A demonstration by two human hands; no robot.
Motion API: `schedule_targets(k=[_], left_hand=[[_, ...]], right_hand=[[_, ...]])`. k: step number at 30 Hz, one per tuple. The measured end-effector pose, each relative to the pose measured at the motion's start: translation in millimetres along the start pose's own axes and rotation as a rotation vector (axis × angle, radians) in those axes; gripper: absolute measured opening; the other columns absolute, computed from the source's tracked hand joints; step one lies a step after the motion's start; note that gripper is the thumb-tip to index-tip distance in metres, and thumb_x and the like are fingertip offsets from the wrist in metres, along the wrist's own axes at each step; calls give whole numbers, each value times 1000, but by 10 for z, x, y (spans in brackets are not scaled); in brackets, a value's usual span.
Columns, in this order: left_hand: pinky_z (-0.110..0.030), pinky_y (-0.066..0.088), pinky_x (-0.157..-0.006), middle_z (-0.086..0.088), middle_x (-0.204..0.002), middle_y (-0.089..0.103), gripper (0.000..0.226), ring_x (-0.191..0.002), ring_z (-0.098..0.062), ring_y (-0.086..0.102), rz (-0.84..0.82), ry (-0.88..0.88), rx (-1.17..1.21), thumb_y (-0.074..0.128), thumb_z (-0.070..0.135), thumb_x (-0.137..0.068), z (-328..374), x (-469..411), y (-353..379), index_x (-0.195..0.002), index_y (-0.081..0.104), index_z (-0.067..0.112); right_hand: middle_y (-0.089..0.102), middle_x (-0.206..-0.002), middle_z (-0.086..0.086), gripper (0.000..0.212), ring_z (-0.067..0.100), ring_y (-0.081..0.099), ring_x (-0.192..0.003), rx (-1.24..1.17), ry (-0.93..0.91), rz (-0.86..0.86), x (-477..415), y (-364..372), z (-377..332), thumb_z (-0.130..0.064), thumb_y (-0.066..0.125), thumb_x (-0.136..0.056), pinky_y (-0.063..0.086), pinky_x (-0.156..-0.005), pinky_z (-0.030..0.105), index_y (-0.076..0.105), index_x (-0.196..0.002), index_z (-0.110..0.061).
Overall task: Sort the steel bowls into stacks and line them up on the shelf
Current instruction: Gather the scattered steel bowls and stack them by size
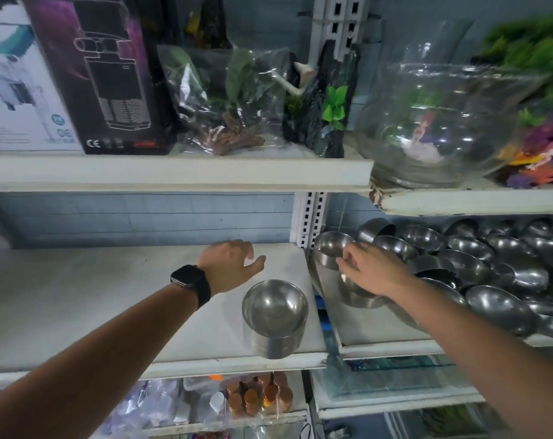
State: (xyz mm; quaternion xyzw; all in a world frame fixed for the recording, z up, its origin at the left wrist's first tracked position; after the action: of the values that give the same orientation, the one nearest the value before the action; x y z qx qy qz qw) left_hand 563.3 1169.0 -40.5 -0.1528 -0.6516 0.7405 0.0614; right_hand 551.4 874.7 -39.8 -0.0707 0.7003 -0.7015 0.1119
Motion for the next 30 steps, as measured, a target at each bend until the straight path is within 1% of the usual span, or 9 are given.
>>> schedule_targets(k=[5,8,11,14,19,22,25,28,30], left_hand=[[-32,52,-80,6,-103,68,51,-89,-18,62,-35,120,9,33,64,-97,392,-278,79,-108,63,25],[-32,51,-81,4,-101,70,61,-89,-19,64,7,209,-28,28,70,-93,735,-394,147,-108,63,23],[-30,48,-77,5,-95,70,63,-87,-18,64,21,277,-31,26,71,-93,1076,-473,226,-101,64,22],[-31,53,-68,5,-83,68,71,-73,-15,64,-1,330,-9,16,78,-86,1407,-529,281,-85,61,22],[-30,55,-63,1,-75,65,52,-67,-16,63,13,357,-38,29,63,-98,1906,-539,379,-86,57,20],[-28,53,-62,1,-79,65,58,-70,-16,63,-6,317,-120,22,64,-96,2087,-645,456,-93,60,20],[-26,50,-61,0,-89,67,65,-77,-18,64,-24,307,-219,11,59,-94,2255,-733,559,-107,62,20],[-27,54,-65,1,-77,65,60,-68,-16,62,-23,166,-151,23,63,-99,2399,-727,600,-95,62,18],[-28,55,-66,1,-76,65,59,-68,-16,62,-8,133,-147,25,64,-99,2505,-712,621,-96,62,18]], right_hand=[[62,-88,-7,40,14,61,-79,22,143,45,423,-101,424,-57,33,-101,51,-68,33,55,-103,-23],[60,-90,-7,40,15,61,-82,26,248,5,721,-83,686,-59,33,-100,53,-72,34,53,-106,-24],[61,-95,-3,40,18,60,-83,22,328,12,999,-76,914,-57,37,-100,50,-70,33,54,-107,-21],[56,-95,-2,41,19,57,-86,22,407,-2,1263,-64,1095,-54,38,-101,45,-72,34,56,-107,-18],[60,-91,-1,44,17,61,-84,56,465,-16,1571,3,1409,-59,32,-100,55,-75,37,55,-102,-21],[61,-91,-2,50,17,63,-85,57,451,2,1632,47,1644,-64,27,-98,56,-73,37,54,-102,-23],[65,-102,2,53,21,64,-93,62,415,12,1590,36,1862,-62,31,-101,53,-76,35,57,-112,-17],[64,-107,5,55,22,64,-94,65,350,17,1525,9,1992,-59,31,-102,55,-80,38,57,-118,-14],[64,-110,6,56,24,64,-97,73,321,24,1502,32,2095,-59,30,-102,54,-80,38,57,-119,-13]])
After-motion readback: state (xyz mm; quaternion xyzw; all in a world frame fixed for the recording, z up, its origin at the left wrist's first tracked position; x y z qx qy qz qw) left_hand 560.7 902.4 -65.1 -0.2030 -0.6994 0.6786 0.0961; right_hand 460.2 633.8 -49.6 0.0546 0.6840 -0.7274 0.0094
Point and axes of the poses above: each hand's wrist, its own x-axis away from the middle knuckle, its own y-axis out of the palm, z = x × y, the point moved 5 cm from there along -x, towards the middle knuckle
